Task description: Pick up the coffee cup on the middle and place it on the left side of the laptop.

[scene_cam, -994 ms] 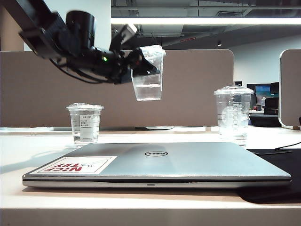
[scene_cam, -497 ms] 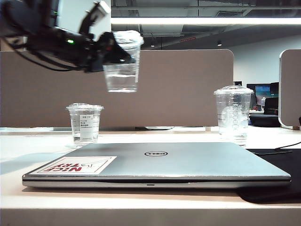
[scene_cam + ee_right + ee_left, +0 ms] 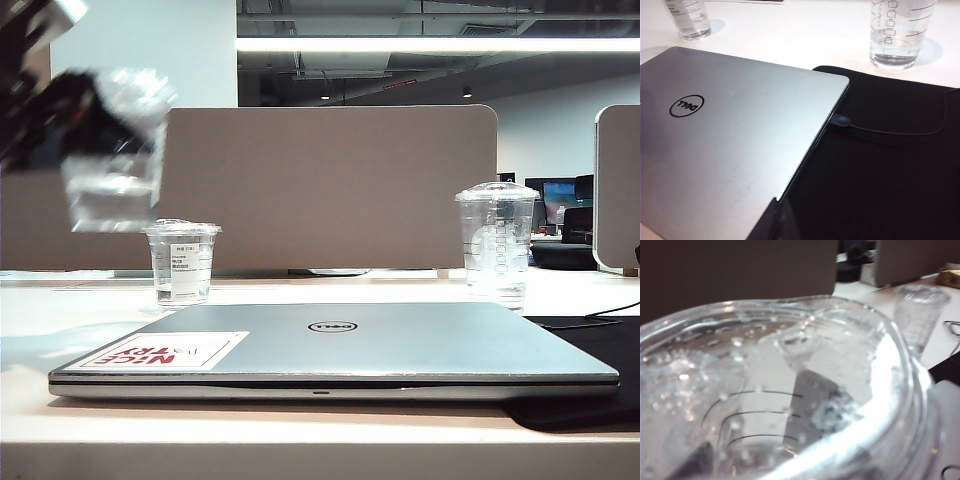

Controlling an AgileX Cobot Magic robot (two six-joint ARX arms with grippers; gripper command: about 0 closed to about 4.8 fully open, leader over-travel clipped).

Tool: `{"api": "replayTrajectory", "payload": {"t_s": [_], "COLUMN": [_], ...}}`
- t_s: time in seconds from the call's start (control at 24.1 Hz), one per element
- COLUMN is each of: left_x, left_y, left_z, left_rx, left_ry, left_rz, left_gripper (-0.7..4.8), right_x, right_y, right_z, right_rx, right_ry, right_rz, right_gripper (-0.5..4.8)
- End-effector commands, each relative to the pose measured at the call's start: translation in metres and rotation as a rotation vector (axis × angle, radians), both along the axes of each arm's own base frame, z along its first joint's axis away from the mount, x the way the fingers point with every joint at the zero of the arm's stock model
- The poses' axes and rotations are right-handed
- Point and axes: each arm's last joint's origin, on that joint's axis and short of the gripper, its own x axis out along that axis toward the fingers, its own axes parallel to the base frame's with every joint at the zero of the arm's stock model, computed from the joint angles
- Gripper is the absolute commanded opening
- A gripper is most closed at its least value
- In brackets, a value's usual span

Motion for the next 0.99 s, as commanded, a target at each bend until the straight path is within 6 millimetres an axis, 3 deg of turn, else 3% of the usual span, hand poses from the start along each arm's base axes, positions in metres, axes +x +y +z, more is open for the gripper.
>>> {"api": "replayTrajectory", "payload": {"t_s": [0.04,0.5,0.99], "left_x": [-0.012,-0.039,-0.026], "left_y": [0.009,0.018,0.017], "left_z": [-0.013,-0.052,-0.084], "left_rx": [-0.065,-0.059,-0.069], "left_ry": [-0.032,0.031,-0.01], "left_rz": [0.063,0.155,0.123], "left_gripper": [3.44,3.42,3.41], "right_x": [0.0,0.0,0.0], "right_y": [0.0,0.0,0.0], "right_z": [0.0,0.0,0.0], "right_rx": [0.003,0.003,0.003], "right_ry": [-0.013,-0.012,-0.012], "right_rz": [0.006,0.006,0.006], "right_gripper": [-0.05,-0.05,-0.05]}}
